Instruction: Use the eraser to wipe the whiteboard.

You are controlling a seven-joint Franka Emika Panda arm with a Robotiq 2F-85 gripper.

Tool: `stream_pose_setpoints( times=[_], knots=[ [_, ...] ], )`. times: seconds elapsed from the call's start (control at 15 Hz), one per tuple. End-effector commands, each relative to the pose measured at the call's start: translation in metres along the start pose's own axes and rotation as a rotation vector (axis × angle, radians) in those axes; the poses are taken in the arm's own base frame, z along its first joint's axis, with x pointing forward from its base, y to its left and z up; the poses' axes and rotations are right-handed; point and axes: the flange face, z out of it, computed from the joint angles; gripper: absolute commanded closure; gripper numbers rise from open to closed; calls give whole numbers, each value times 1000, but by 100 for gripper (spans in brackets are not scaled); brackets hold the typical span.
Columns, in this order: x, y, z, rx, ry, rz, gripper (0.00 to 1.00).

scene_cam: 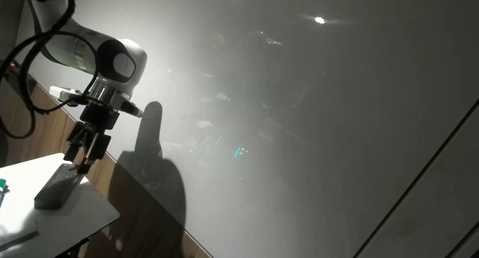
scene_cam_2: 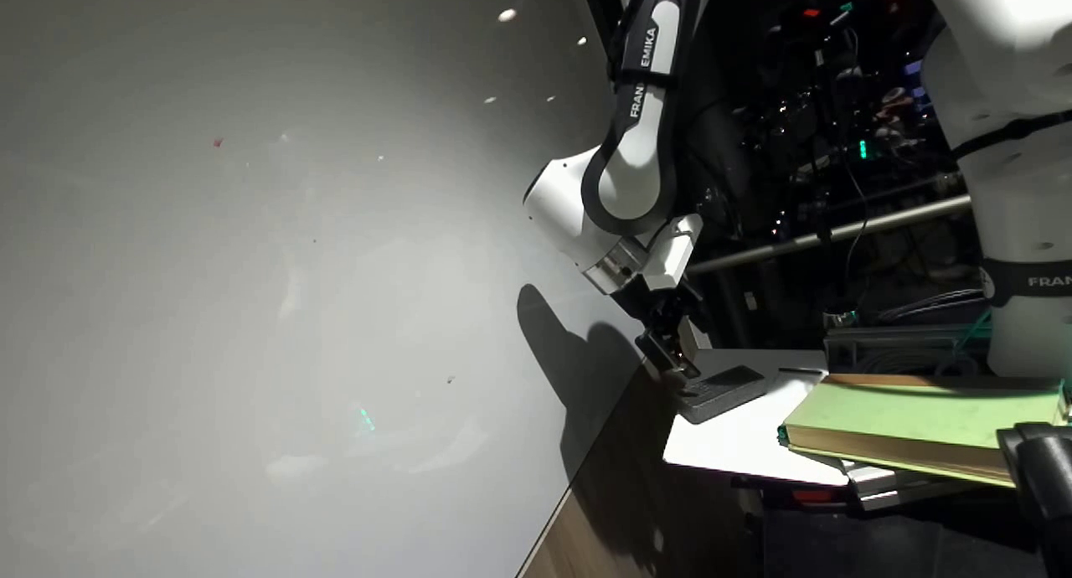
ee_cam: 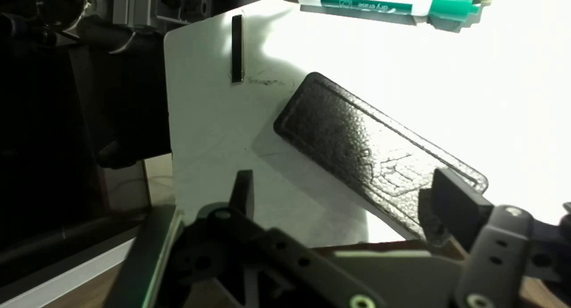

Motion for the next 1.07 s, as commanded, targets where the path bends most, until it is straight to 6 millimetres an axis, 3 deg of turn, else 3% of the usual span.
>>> stream_pose_setpoints(
  times=[0.0,0.27,0.73,1.0],
  knots=[
    [4,6,-1,26,-5,-1,0],
    [-5,11,-24,99,45,-4,0],
    [-42,28,-140,213,284,-25,0],
    [-66,27,-188,199,350,-42,0]
  ],
)
